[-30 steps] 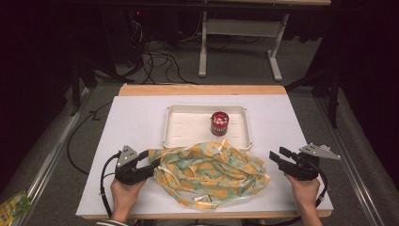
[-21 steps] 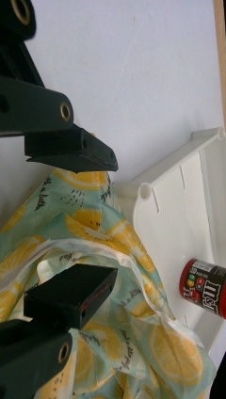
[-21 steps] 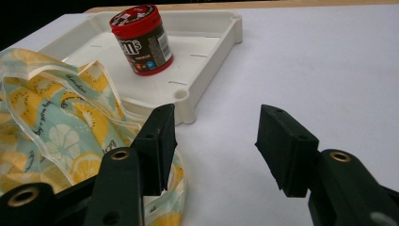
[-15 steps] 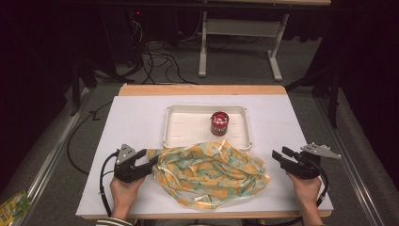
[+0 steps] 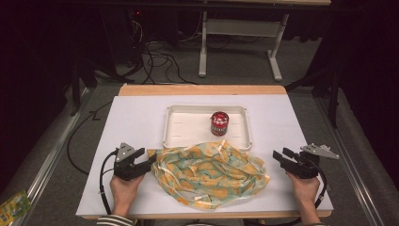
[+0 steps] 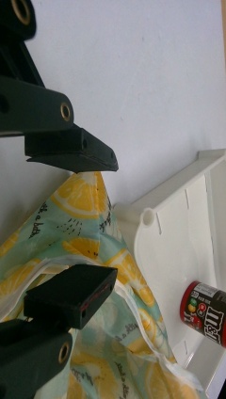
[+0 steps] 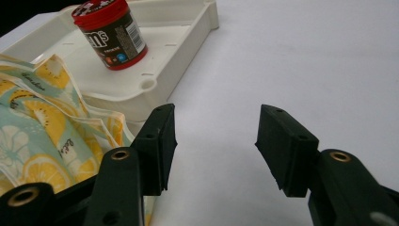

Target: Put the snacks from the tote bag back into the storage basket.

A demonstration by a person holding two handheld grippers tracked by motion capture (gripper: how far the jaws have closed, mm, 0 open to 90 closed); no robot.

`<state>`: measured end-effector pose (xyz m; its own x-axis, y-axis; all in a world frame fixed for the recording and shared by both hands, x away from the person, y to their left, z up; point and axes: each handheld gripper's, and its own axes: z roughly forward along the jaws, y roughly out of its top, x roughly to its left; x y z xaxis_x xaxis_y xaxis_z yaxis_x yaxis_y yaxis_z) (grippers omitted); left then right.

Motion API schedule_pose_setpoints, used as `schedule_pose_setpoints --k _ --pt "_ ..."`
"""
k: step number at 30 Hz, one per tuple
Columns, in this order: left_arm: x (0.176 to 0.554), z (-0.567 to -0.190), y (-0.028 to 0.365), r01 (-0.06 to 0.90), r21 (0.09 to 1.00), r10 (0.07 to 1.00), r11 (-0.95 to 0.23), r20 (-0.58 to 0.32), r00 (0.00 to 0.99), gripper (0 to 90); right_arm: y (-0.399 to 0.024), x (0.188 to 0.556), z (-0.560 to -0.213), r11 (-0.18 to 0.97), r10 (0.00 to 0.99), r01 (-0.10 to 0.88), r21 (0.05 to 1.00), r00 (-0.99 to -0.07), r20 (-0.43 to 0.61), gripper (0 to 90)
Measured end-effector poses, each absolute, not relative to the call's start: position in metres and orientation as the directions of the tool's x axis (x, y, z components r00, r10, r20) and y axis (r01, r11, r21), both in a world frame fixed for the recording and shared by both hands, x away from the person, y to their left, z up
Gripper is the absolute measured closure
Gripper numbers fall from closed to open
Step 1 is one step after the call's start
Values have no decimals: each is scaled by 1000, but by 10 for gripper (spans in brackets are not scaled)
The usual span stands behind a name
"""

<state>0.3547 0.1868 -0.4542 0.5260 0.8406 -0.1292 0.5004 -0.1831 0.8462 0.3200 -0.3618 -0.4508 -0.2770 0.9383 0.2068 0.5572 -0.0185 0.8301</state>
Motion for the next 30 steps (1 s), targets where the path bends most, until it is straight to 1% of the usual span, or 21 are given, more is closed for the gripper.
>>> schedule_pose_setpoints --k 15,26,30 --pt "364 -462 190 520 837 855 -174 -134 502 426 -362 327 -462 -15 950 586 810 -244 194 480" --pt "368 -467 187 530 827 852 -189 -130 507 422 -362 329 -469 -9 954 595 804 -235 185 477" --pt "367 -468 187 520 833 844 -190 -131 520 419 -362 329 -471 -14 955 599 801 -229 188 476"
